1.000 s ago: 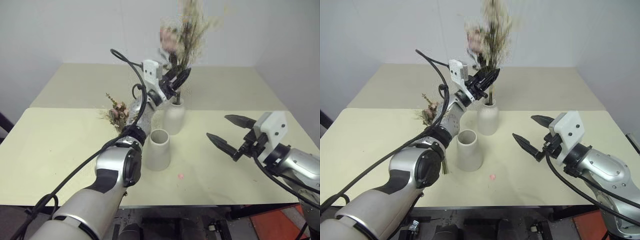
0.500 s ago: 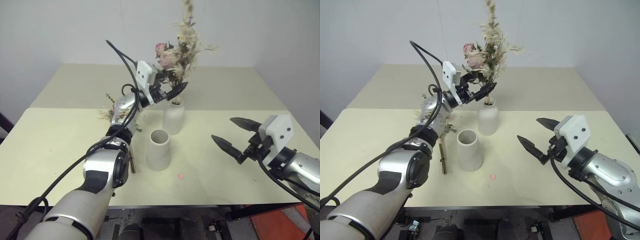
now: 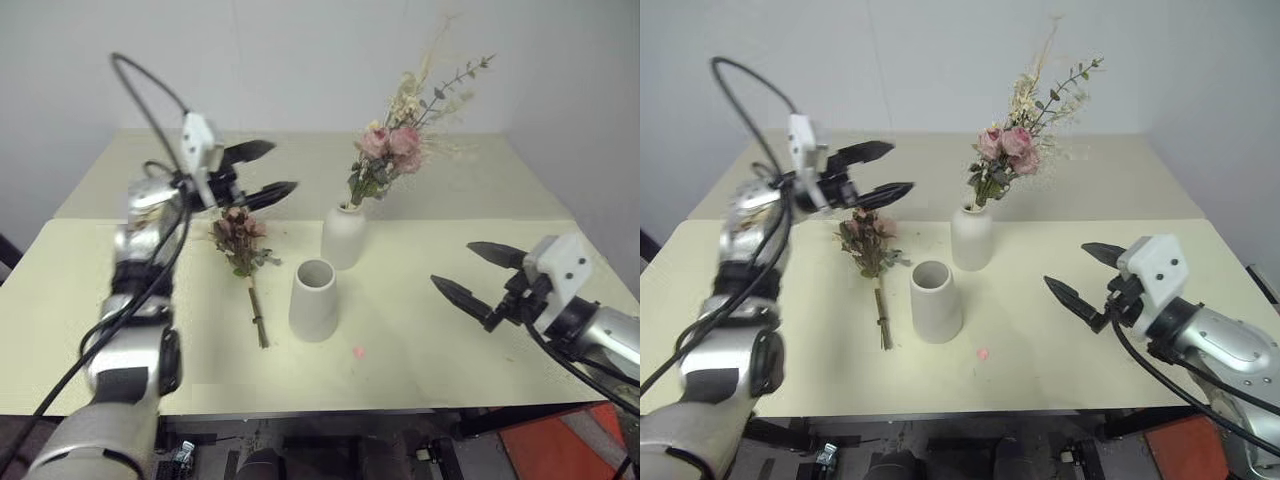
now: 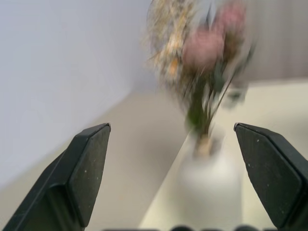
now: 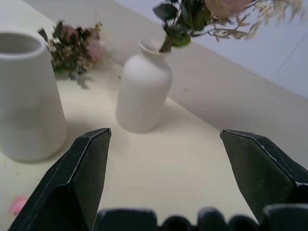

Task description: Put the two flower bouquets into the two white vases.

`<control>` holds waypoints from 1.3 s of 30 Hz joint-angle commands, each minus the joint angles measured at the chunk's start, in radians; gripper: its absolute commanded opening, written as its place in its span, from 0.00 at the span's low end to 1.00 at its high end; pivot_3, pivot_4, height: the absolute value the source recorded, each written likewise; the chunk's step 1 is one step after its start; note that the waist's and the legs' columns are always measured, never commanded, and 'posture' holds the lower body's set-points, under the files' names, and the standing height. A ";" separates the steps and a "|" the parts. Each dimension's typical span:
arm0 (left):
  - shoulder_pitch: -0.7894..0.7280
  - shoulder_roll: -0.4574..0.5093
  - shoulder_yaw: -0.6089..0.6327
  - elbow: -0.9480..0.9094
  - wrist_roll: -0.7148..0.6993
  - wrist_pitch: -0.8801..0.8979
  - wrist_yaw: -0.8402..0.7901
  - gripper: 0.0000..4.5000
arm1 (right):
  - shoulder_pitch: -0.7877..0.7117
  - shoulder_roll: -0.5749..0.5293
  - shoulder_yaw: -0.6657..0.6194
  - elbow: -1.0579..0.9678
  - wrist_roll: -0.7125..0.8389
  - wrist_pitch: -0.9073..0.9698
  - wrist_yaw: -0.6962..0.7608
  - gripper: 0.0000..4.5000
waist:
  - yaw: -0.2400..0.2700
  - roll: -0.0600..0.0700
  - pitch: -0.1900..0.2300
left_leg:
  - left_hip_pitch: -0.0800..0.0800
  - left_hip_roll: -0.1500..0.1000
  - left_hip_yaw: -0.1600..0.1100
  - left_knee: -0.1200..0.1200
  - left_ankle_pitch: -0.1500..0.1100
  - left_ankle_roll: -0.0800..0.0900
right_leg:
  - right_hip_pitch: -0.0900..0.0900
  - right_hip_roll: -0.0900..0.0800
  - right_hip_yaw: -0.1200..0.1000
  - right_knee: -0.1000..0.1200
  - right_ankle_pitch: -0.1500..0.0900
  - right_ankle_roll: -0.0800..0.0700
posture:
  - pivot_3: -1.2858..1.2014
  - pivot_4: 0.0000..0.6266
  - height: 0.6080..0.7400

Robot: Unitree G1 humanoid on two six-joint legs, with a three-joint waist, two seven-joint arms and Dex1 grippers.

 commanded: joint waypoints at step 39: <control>0.079 -0.106 0.068 -0.222 -0.117 1.364 0.739 0.35 | 0.091 -0.081 -0.125 0.076 -0.016 -0.072 0.118 0.96 | 0.005 0.000 0.000 | 0.018 -0.002 -0.002 -0.004 0.000 -0.001 | 0.015 -0.001 -0.002 -0.001 -0.006 -0.001 | 0.52 0.24 1.00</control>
